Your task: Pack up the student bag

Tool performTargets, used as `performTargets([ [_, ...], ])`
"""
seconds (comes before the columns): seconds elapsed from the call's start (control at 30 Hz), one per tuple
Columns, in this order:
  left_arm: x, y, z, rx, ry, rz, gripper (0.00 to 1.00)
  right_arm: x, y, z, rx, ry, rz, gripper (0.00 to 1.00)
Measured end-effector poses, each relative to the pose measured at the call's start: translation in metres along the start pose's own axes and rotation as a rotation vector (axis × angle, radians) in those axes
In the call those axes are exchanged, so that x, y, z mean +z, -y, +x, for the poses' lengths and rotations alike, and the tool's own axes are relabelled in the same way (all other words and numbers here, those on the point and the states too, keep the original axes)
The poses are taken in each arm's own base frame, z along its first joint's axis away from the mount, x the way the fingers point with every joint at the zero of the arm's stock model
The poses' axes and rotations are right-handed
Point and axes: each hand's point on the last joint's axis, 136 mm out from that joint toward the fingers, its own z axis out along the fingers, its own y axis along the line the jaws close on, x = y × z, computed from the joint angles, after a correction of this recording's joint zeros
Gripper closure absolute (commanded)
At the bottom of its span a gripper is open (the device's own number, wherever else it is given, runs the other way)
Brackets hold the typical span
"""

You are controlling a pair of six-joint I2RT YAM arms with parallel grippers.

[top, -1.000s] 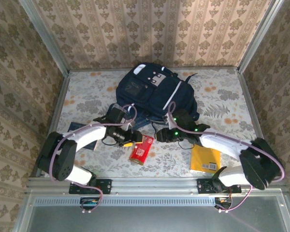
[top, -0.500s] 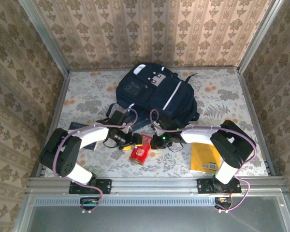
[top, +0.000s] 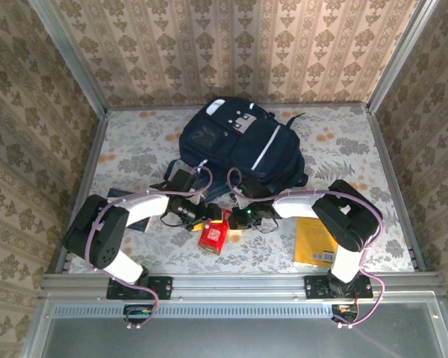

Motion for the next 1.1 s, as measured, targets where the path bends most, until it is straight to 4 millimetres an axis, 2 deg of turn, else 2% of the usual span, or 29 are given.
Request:
performTargets([
  [0.13,0.005,0.014,-0.002,0.044,0.008,0.071,0.38,0.002,-0.001,-0.001,0.008,-0.005,-0.013,1.00],
  [0.33,0.005,0.035,-0.006,0.091,0.017,0.160,0.64,0.003,-0.004,-0.004,0.016,0.004,-0.027,1.00],
  [0.5,0.004,0.033,-0.008,0.083,0.024,0.163,0.85,0.003,-0.003,-0.005,0.024,0.013,-0.033,1.00],
  [0.67,0.004,0.025,-0.010,0.061,0.035,0.140,0.93,0.000,0.000,-0.005,0.035,0.024,-0.033,1.00],
  [0.73,0.002,0.026,-0.010,0.066,0.039,0.143,0.96,-0.002,0.000,-0.005,0.033,0.032,-0.028,0.93],
  [0.8,-0.003,0.029,-0.011,0.075,0.052,0.150,1.00,-0.007,0.002,-0.008,0.033,0.055,-0.009,0.79],
  [0.87,-0.013,0.036,-0.010,0.098,0.070,0.162,1.00,-0.018,0.003,-0.012,0.020,0.091,0.016,0.68],
  [0.93,-0.028,0.049,-0.012,0.136,0.107,0.180,1.00,-0.038,0.003,-0.021,0.012,0.154,0.026,0.61],
  [1.03,-0.057,0.075,-0.019,0.212,0.198,0.227,1.00,-0.085,0.002,-0.043,0.029,0.296,0.003,0.50],
  [1.1,-0.077,0.093,-0.024,0.259,0.274,0.266,1.00,-0.122,-0.003,-0.057,0.049,0.413,-0.038,0.37],
])
